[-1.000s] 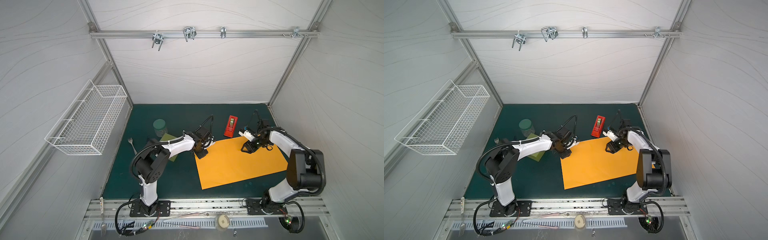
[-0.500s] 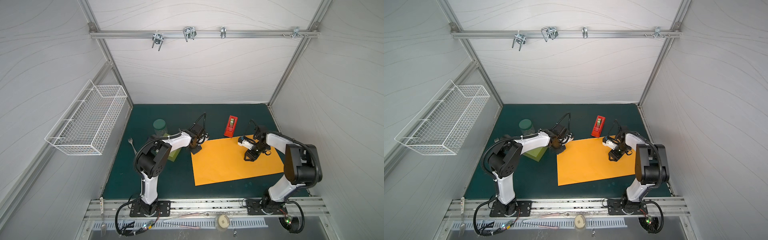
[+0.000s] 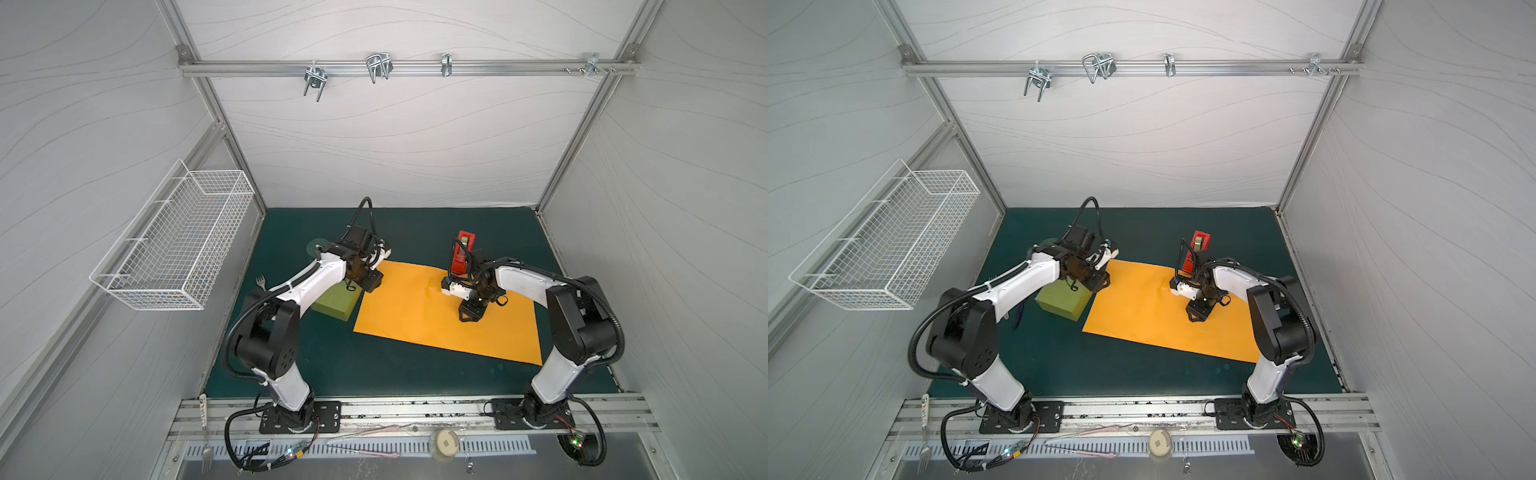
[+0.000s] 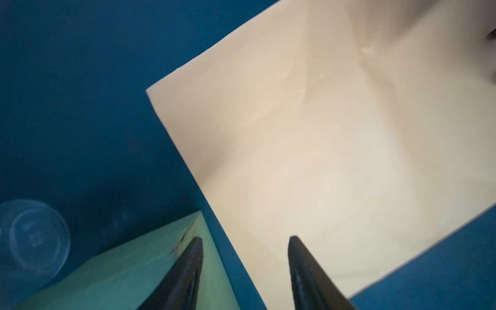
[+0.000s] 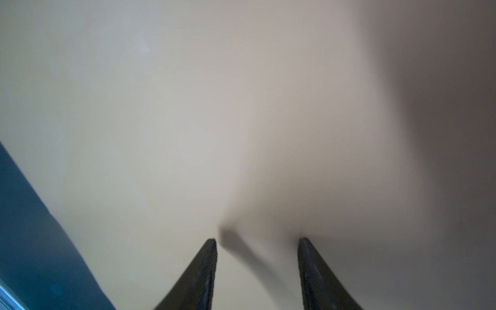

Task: Wrap a gift box in wrapping paper
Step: Move the wrapping paper to the center of the table, then pick up the gift box from the middle-left of the table.

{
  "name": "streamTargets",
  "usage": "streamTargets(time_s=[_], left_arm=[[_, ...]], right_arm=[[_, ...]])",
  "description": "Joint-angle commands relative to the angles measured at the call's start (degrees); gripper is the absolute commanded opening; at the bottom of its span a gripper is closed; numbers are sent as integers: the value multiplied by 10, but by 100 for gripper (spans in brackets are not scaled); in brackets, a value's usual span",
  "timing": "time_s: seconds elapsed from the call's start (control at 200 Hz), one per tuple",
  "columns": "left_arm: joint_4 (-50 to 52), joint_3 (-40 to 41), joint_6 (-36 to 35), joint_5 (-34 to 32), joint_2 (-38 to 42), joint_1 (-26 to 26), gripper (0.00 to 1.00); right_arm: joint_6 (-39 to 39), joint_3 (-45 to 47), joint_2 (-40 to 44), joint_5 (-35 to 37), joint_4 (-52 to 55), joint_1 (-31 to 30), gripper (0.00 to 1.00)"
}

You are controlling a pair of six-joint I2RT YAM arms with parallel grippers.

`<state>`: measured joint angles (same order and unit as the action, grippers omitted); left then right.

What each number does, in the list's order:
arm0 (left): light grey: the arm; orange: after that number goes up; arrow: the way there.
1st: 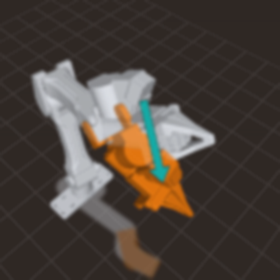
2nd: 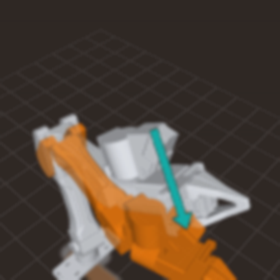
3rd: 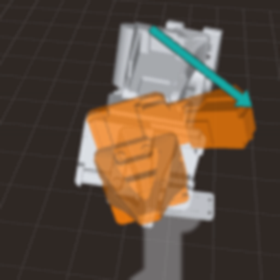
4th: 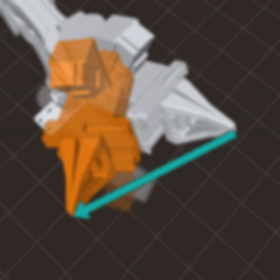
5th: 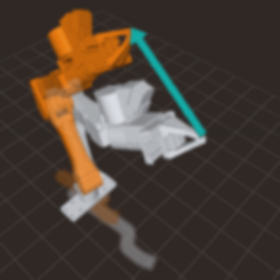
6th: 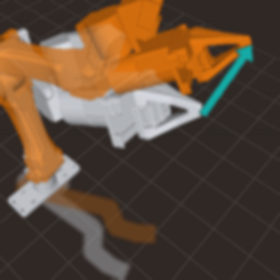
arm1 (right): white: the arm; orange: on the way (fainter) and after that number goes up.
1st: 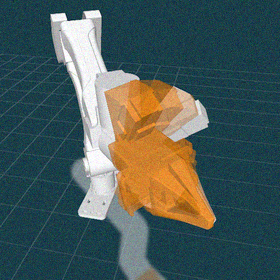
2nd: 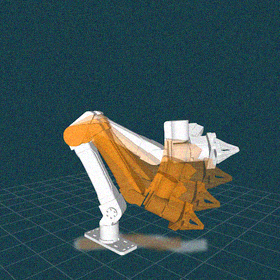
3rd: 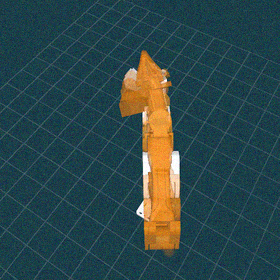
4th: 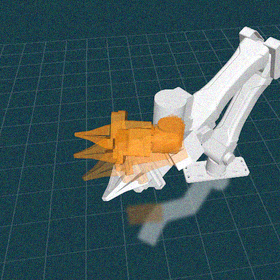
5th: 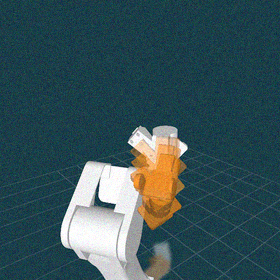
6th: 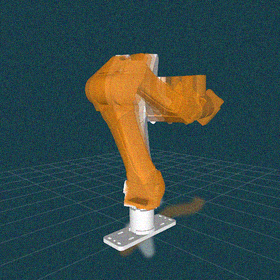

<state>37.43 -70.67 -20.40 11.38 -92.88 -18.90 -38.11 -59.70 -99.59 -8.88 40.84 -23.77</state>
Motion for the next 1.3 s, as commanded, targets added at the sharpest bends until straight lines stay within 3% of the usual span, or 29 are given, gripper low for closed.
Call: streamTargets(time_s=[0.0, 0.125, 0.205, 0.225, 0.26, 0.375, 0.525, 0.83, 1.056, 1.291], left_arm=[[65, 15, 11, 60, 57, 72, 57], [81, 75, 12, 65, 124, 188, 60], [72, 108, 23, 76, 140, 268, 65], [67, 114, 26, 81, 139, 284, 66], [66, 118, 33, 86, 133, 303, 68], [74, 114, 70, 126, 100, 321, 70], [64, 100, 92, 140, 71, 321, 73], [60, 86, 99, 196, 4, 321, 73], [59, 91, 103, 226, -12, 321, 69], [73, 89, 95, 260, -22, 321, 64]], right_arm=[[19, -20, -2, -27, 29, -13, 56], [30, -87, 31, -81, 41, -28, 71], [51, -116, 27, -116, 17, -87, 84], [55, -123, 23, -118, 6, -106, 93], [67, -133, 11, -119, -20, -139, 99], [125, -204, -61, -126, -79, -214, 99], [219, -327, -160, -196, -59, -246, 99], [461, -383, -233, -245, -148, -293, 99], [504, -474, -318, -275, -136, -298, 95], [495, -494, -323, -293, -130, -298, 94]])
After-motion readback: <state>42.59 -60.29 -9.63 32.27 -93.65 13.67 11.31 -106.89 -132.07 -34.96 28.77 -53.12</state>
